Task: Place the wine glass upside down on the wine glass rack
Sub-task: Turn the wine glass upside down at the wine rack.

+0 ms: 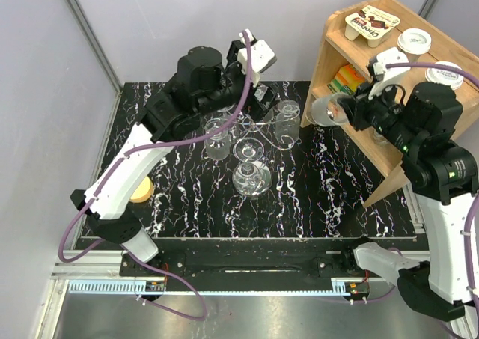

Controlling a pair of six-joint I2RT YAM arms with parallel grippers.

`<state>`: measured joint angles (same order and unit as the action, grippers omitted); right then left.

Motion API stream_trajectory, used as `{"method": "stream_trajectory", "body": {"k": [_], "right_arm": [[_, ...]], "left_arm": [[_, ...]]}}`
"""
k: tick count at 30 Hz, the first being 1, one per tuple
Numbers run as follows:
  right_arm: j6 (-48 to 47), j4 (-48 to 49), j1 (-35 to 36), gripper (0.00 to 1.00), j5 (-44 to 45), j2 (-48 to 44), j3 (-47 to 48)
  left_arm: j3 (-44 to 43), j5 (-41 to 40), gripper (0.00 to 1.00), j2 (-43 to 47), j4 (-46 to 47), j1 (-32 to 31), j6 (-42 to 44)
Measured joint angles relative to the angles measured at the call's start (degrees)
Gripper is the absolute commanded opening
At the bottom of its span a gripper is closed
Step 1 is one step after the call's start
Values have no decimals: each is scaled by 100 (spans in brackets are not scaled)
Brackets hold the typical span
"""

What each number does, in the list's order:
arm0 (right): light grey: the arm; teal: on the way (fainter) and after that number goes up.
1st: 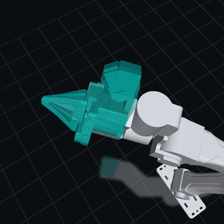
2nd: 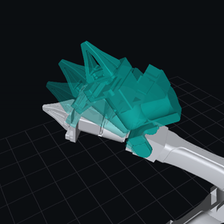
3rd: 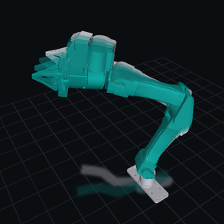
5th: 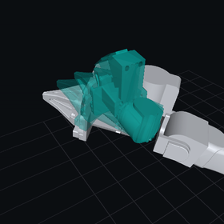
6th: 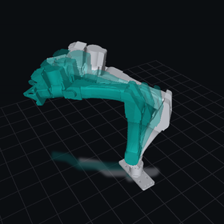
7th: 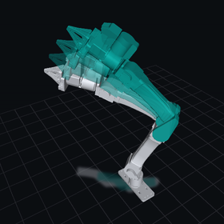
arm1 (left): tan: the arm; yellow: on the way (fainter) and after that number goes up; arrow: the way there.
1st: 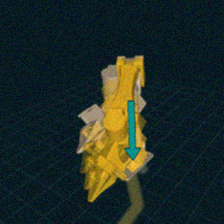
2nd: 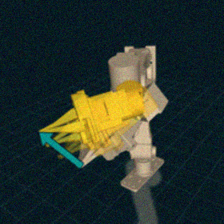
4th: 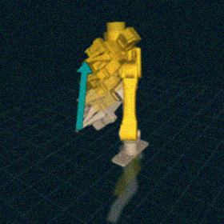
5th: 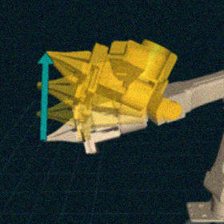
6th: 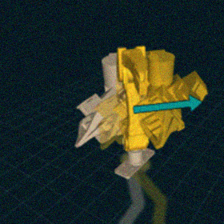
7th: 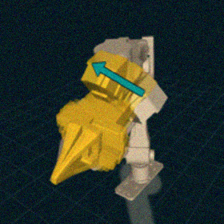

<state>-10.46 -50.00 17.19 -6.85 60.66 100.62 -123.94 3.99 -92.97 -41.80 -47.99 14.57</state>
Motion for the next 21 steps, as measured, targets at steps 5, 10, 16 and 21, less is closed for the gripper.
{"method": "stream_trajectory", "body": {"k": [5,10,16,21], "right_arm": [[188,575,0,0,-627,446,483],[417,916,0,0,-1045,866,595],[671,1003,0,0,-1370,1165,896],[807,1128,0,0,-1574,1178,1141]], "left_arm": [[-275,664,91,26,70,46,-564],[-280,1285,83,24,168,223,-1305],[-232,1978,77,0,345,807,-2061],[-57,2295,71,-81,470,1189,-2376]]}}
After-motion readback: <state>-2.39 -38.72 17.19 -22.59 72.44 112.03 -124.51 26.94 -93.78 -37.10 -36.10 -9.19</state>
